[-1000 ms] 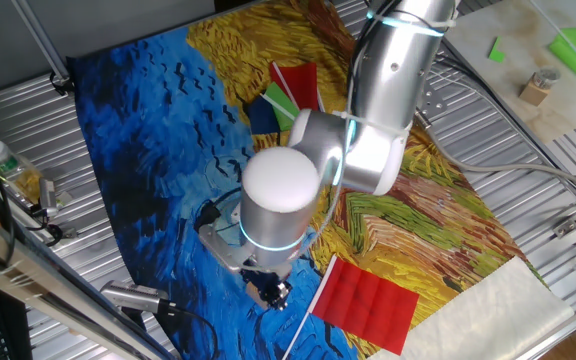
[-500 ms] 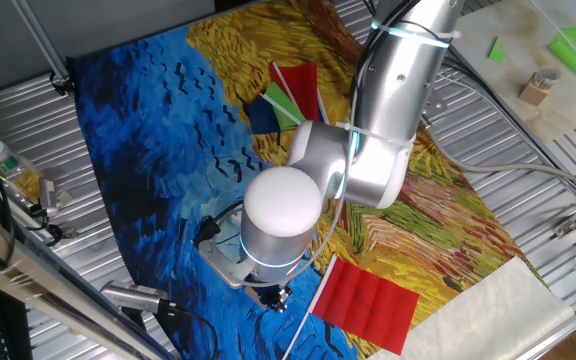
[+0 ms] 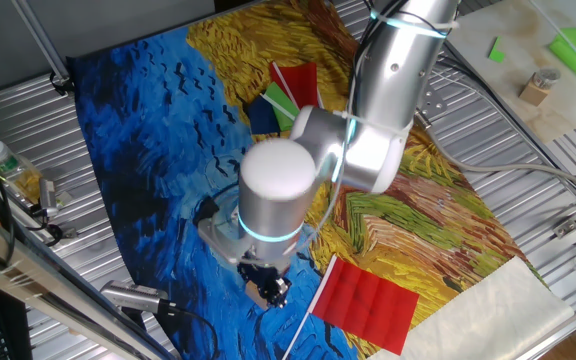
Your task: Pick up the small block on the left and move it to the right
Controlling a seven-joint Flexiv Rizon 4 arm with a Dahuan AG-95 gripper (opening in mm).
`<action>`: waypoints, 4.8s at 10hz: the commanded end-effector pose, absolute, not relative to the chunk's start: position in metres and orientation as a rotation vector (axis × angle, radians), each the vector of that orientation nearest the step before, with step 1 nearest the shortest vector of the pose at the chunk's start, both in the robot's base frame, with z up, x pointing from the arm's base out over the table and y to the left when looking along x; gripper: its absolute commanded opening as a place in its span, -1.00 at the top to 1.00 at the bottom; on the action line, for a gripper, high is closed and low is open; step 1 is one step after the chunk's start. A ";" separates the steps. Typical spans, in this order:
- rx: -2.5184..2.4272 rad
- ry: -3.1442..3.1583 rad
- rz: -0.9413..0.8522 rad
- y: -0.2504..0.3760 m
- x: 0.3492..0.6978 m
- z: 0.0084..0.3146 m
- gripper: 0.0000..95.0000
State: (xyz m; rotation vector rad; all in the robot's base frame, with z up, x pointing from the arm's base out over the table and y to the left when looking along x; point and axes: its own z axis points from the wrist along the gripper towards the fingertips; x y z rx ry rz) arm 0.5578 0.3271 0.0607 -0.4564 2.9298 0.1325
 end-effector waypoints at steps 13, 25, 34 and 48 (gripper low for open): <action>-0.507 2.929 0.116 0.328 0.557 0.053 1.00; -0.573 2.915 0.112 0.328 0.556 0.052 -0.20; -0.558 2.916 0.122 0.327 0.558 0.070 -0.20; -0.536 3.164 0.048 0.330 0.527 0.201 1.00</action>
